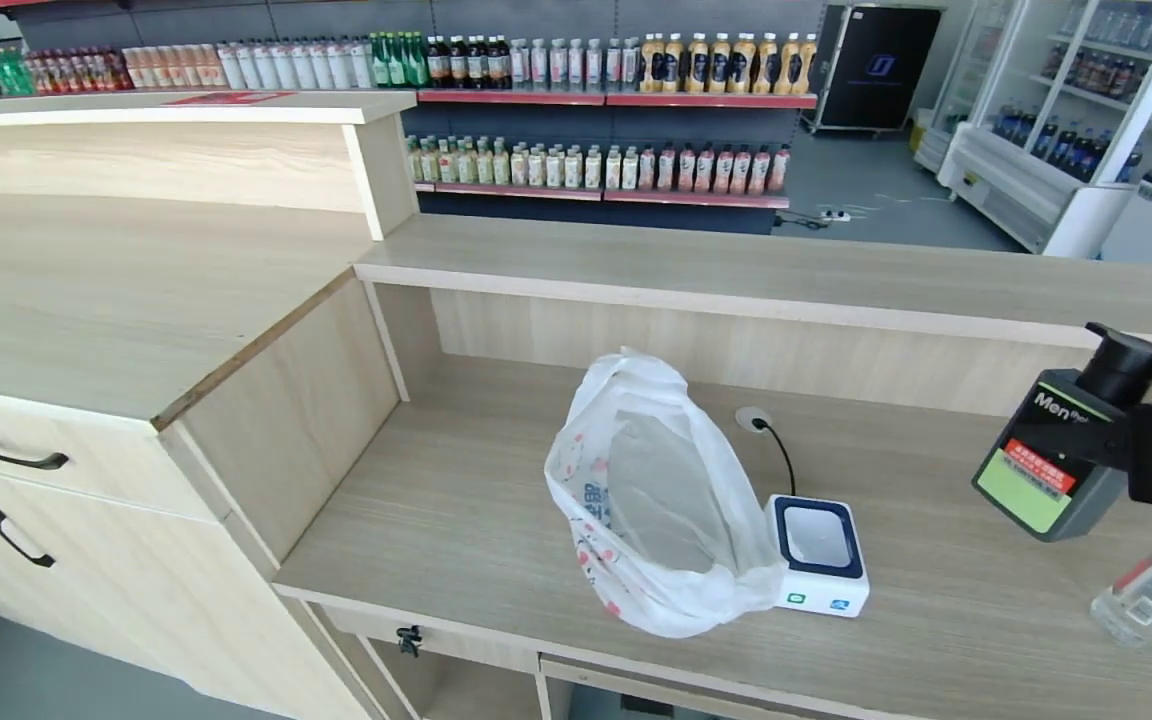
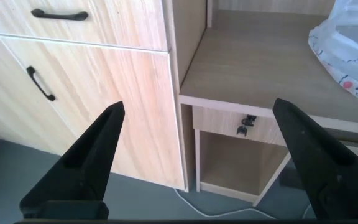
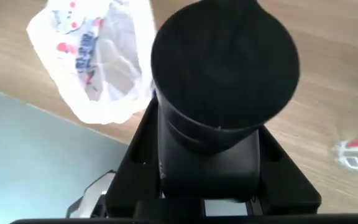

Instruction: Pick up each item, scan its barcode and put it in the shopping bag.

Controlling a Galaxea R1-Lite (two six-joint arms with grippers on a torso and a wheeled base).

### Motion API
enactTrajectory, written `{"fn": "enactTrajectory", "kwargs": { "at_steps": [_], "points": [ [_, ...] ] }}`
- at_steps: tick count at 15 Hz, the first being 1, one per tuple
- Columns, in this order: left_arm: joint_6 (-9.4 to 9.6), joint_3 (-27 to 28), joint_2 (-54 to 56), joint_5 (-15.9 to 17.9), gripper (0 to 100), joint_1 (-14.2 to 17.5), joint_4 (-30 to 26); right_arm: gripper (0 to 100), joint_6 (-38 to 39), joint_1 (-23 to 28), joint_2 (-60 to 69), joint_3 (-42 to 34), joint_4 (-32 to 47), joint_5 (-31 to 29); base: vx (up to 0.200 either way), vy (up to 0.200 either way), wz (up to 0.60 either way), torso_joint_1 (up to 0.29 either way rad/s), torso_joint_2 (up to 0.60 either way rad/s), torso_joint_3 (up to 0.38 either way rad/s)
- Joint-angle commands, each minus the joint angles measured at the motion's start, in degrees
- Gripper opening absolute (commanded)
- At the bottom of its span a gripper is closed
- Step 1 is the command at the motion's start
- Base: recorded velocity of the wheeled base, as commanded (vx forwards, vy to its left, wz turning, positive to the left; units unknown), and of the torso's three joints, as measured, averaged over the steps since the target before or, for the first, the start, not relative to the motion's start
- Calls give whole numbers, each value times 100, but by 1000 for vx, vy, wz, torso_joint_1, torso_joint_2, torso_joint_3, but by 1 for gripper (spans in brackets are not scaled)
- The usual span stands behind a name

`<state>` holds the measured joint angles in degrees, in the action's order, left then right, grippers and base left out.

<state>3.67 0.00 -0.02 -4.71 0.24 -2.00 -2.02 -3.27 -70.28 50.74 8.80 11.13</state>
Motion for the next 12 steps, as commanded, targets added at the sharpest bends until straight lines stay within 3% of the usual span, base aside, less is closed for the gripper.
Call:
{"fn": "enactTrajectory", "kwargs": {
  "at_steps": [1, 3, 7, 9, 12],
  "points": [
    [2, 0, 2, -4, 100, 2, -2, 0, 255, 72, -355, 165, 43, 320, 0, 0, 600, -2, 2, 7],
    [2, 0, 2, -4, 100, 2, -2, 0, 721, 582, -786, 121, 25, 1278, 0, 0, 300, 1, 1, 4],
    [2, 0, 2, -4, 100, 2, -2, 0, 695, 1619, -1471, -143, -291, 3009, 0, 0, 0, 0, 0, 0],
    [2, 0, 2, -4, 100, 2, -2, 0, 607, 1961, -1700, -205, -467, 3422, 0, 0, 0, 0, 0, 0],
    [2, 0, 2, -4, 100, 2, -2, 0, 132, 2295, -1884, -424, -458, 3475, 0, 0, 0, 0, 0, 0]
  ]
}}
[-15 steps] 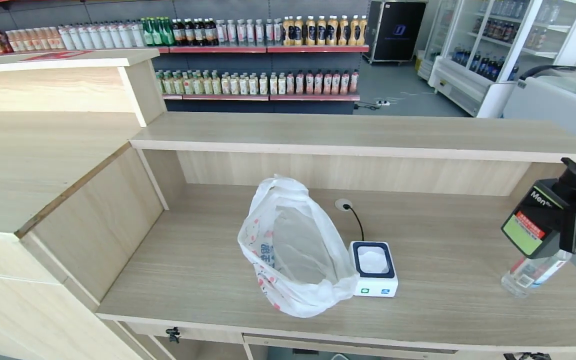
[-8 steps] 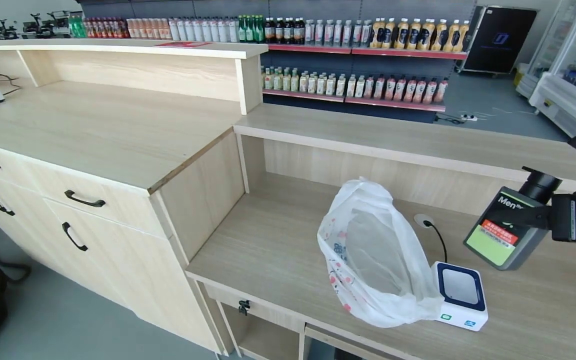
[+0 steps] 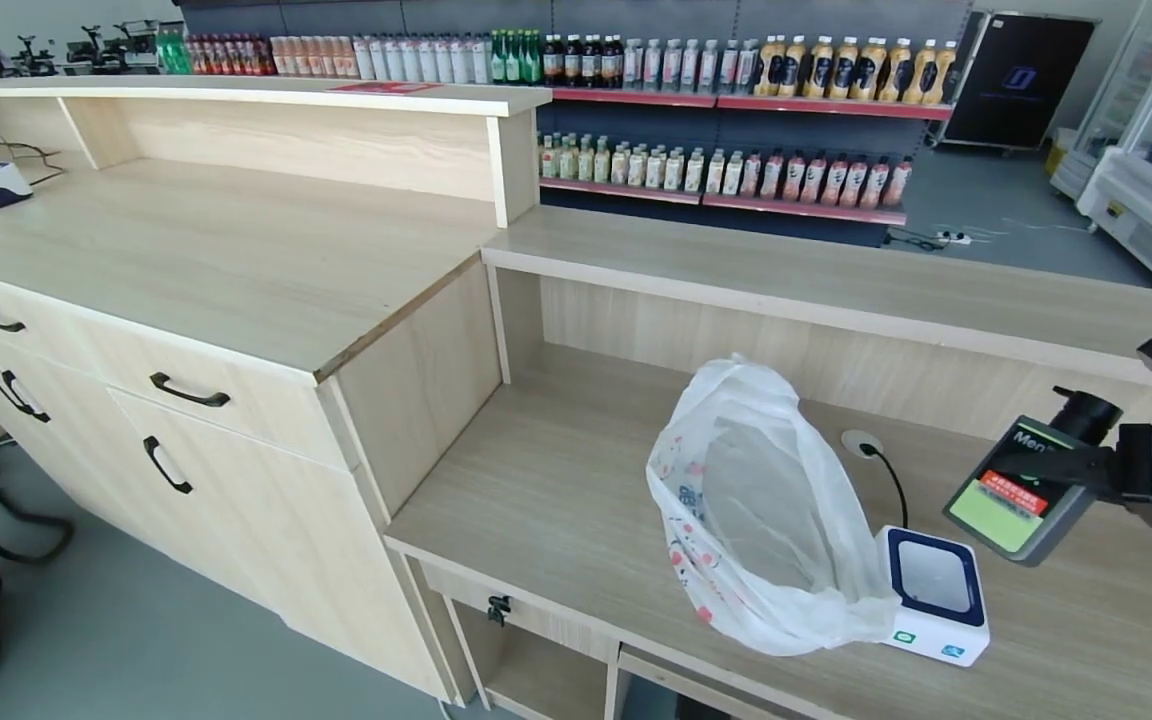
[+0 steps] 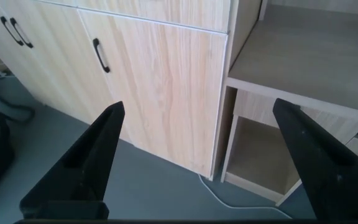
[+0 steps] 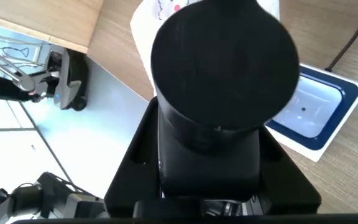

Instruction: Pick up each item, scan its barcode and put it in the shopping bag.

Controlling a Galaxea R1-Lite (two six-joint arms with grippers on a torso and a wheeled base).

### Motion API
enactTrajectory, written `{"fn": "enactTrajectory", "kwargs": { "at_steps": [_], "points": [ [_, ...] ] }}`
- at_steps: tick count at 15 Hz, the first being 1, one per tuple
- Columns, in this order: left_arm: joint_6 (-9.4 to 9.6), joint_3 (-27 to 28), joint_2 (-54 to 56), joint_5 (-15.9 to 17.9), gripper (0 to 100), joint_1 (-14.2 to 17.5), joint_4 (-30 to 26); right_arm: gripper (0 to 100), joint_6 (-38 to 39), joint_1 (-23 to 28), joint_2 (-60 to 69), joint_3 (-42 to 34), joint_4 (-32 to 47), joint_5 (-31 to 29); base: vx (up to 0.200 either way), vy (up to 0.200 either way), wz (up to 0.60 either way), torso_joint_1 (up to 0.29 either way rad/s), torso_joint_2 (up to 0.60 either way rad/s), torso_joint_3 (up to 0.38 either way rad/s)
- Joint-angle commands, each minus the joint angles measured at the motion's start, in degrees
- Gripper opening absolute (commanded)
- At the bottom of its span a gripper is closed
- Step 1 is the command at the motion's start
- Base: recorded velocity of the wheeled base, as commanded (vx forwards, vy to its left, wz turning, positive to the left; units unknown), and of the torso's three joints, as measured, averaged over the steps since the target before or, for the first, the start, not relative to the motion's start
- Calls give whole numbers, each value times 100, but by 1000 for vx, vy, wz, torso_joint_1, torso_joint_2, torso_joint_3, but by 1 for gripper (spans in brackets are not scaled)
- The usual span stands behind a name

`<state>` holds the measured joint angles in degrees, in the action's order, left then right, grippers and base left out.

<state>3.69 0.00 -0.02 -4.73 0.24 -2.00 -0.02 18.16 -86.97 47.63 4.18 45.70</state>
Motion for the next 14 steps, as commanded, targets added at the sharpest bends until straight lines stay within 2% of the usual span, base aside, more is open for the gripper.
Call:
{"fn": "enactTrajectory", "kwargs": {
  "at_steps": [1, 4, 7, 11, 14],
  "points": [
    [0, 0, 2, -2, 100, 2, -2, 0, -296, 293, -268, -219, 21, 123, 0, 0, 0, 0, 0, 0],
    [0, 0, 2, -2, 100, 2, -2, 0, -885, 688, -409, -500, 56, 571, 0, 0, 0, 0, 0, 0],
    [0, 0, 2, -2, 100, 2, -2, 0, -1026, 829, -567, -535, 74, 1020, 0, 0, 0, 0, 0, 0],
    [0, 0, 2, -2, 100, 2, -2, 0, -1720, 961, -1024, -403, 48, 1081, 0, 0, 0, 0, 0, 0],
    [0, 0, 2, -2, 100, 2, -2, 0, -1834, 979, -1296, -245, 30, 1107, 0, 0, 0, 0, 0, 0]
  ]
}}
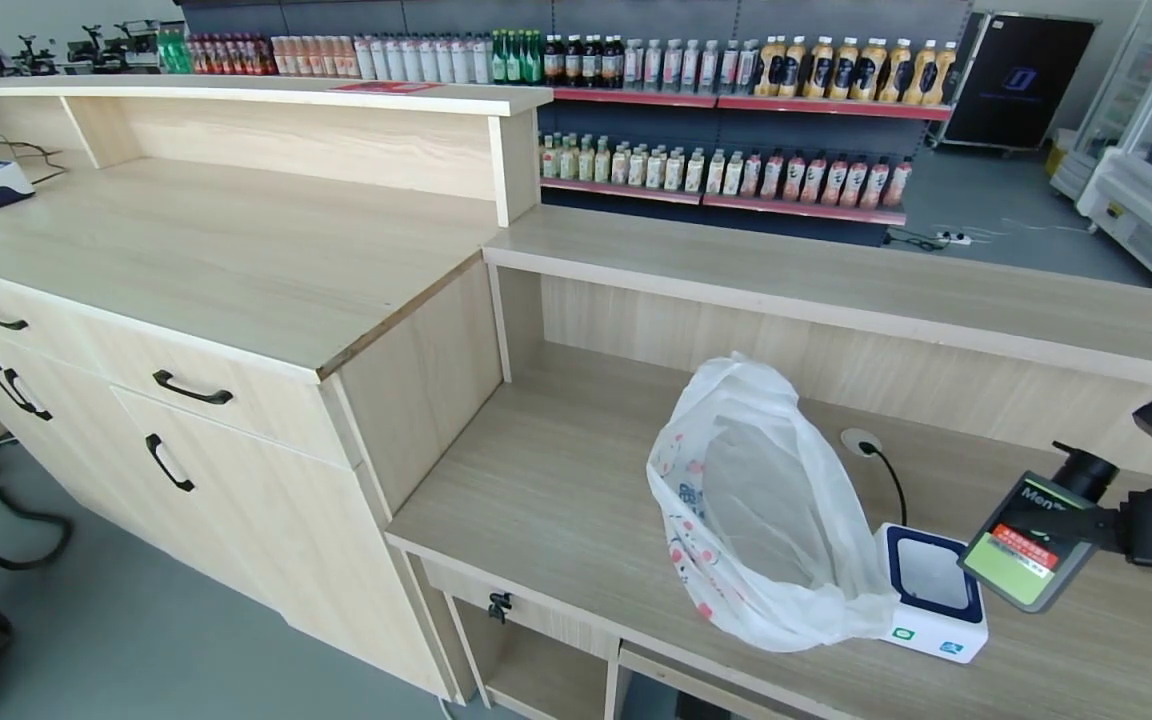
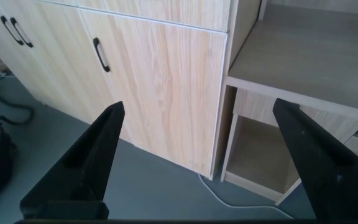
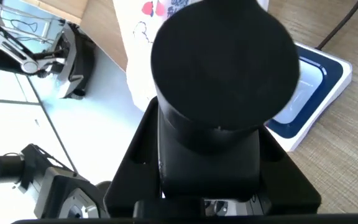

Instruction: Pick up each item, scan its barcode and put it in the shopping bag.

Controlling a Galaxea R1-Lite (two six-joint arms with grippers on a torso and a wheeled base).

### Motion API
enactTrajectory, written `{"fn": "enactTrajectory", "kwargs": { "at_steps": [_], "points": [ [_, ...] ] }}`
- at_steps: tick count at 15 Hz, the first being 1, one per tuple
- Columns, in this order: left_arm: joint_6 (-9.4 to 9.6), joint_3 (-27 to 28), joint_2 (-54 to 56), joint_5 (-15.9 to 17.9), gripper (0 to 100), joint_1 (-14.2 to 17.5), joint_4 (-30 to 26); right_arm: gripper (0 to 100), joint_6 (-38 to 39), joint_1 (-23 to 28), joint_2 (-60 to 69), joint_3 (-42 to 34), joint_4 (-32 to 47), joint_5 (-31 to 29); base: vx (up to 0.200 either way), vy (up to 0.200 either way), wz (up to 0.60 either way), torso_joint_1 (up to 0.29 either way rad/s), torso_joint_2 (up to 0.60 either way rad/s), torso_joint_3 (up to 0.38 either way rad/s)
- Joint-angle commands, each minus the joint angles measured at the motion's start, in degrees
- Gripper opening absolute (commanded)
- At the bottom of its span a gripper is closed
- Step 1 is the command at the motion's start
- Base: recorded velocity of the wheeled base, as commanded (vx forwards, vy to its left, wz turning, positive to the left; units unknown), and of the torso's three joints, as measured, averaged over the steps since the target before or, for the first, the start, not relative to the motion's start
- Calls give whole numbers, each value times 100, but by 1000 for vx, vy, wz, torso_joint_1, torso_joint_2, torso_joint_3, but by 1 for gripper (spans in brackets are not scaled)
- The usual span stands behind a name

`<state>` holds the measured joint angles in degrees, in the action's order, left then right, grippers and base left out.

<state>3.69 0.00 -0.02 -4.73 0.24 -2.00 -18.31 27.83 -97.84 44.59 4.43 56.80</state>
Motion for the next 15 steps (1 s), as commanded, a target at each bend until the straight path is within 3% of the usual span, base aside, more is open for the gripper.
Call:
{"fn": "enactTrajectory", "kwargs": {
  "at_steps": [1, 8, 15],
  "points": [
    [0, 0, 2, -2, 100, 2, -2, 0, -32, 38, -341, 111, -47, 235, 0, 0, 0, 0, 0, 0],
    [0, 0, 2, -2, 100, 2, -2, 0, -23, -155, -912, 313, -566, 332, 0, 0, 0, 0, 0, 0],
    [0, 0, 2, -2, 100, 2, -2, 0, -41, -445, -1079, 331, -601, 411, 0, 0, 0, 0, 0, 0]
  ]
}}
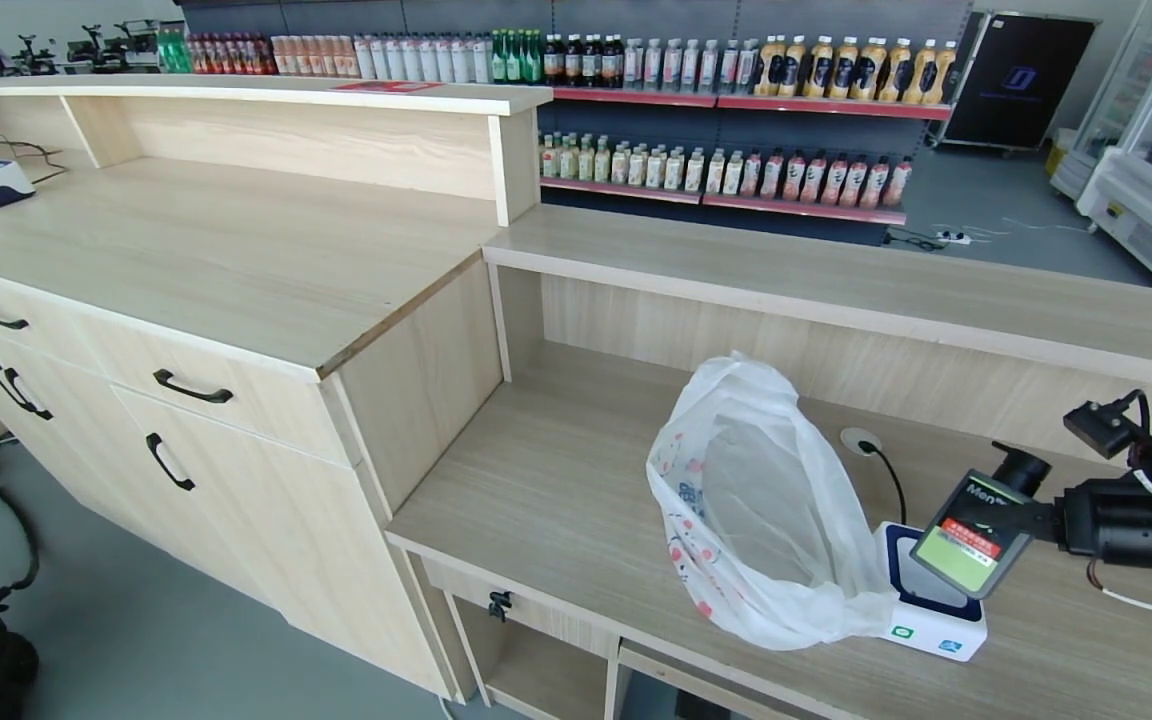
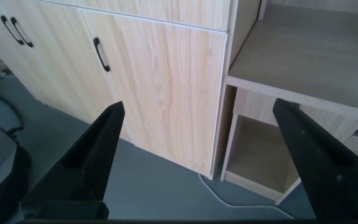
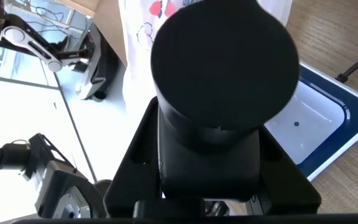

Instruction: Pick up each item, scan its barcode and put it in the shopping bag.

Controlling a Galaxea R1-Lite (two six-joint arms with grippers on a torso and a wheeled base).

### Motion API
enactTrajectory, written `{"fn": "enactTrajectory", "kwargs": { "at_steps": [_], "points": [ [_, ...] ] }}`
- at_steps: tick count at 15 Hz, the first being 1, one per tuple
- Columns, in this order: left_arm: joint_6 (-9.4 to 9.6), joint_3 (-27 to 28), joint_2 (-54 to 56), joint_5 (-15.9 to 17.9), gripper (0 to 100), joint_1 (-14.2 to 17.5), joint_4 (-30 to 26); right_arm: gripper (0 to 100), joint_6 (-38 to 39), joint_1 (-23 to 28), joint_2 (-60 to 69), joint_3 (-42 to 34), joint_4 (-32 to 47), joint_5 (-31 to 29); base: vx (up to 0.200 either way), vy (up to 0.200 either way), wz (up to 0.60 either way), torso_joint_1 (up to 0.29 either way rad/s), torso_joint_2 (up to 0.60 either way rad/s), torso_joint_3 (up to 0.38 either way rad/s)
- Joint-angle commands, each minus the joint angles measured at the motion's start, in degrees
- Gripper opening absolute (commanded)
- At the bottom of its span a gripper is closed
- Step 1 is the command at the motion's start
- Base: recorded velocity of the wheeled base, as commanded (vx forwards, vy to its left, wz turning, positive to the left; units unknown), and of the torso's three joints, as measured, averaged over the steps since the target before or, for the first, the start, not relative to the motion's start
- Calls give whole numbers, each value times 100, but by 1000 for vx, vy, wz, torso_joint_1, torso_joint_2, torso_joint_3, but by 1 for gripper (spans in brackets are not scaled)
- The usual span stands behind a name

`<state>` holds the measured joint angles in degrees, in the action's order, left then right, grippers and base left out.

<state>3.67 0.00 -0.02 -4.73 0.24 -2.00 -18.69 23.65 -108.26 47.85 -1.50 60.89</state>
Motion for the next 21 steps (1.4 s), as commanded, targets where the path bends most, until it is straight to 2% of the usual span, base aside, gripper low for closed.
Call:
{"fn": "enactTrajectory", "kwargs": {
  "at_steps": [1, 13, 16, 19, 20, 21],
  "points": [
    [2, 0, 2, -2, 100, 2, -2, 0, 6, -36, -72, 14, -114, 2, 0, 0, 0, 0, 0, 0],
    [2, 0, 2, -2, 100, 2, -2, 0, 49, -168, -133, 155, -202, 10, 0, 0, 0, 0, 0, 0],
    [2, 0, 2, -2, 100, 2, -2, 0, -3, -159, 631, 163, -298, -51, 0, 0, 0, 0, 0, 0],
    [2, 0, 2, -2, 100, 2, -2, 0, 199, -71, 2240, -56, -360, -1141, 0, 0, 0, 0, 0, 0],
    [2, 0, 2, -2, 100, 2, -2, 0, 296, -71, 3075, -302, -360, -1958, 0, 0, 0, 0, 0, 0],
    [2, 0, 2, -2, 100, 2, -2, 0, 269, -71, 3417, -408, -360, -2451, 0, 0, 0, 0, 0, 0]
  ]
}}
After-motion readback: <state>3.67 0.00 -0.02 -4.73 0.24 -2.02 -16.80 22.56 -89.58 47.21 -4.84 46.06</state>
